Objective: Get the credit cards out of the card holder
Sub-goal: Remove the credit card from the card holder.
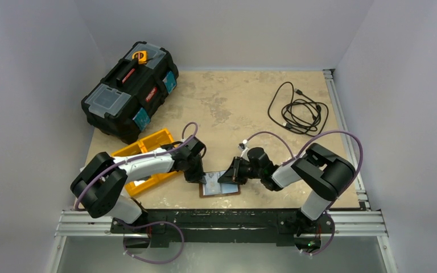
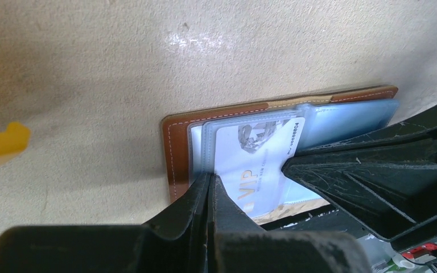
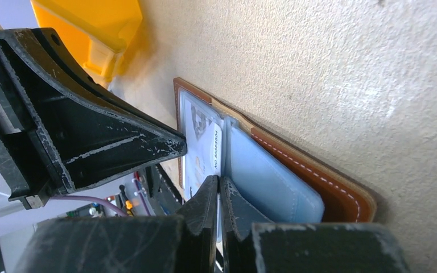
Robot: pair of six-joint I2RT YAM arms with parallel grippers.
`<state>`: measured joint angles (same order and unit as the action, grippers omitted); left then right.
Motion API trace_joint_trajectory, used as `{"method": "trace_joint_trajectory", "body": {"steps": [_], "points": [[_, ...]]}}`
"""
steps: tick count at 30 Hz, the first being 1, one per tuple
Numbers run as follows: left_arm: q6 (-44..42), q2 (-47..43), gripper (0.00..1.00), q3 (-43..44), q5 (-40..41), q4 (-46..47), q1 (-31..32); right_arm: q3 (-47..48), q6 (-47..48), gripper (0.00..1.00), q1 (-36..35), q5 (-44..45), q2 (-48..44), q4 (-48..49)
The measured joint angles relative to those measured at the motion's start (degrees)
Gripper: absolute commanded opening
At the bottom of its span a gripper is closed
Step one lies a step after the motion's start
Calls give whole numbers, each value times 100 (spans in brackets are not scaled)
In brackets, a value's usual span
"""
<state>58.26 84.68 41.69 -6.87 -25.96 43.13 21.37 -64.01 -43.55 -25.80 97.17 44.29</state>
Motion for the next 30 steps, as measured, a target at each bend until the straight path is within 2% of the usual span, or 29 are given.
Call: {"method": "trace_joint_trajectory", "body": {"steps": [9,13,15,17,20,30], "points": [[74,11,0,0,4,20,0,4,149,1,42,98,-238,-444],[74,13,0,0,4,26,0,70,236,17,46,74,-236,-557],[72,17,0,0,2,39,-2,125,282,20,46,68,-223,-603],[72,22,0,0,-4,42,-7,164,293,18,46,28,-175,-575],[72,22,0,0,-15,44,-15,229,291,10,48,-70,-31,-463],[72,44,0,11,-37,37,-26,236,260,0,63,-173,107,-323]]}}
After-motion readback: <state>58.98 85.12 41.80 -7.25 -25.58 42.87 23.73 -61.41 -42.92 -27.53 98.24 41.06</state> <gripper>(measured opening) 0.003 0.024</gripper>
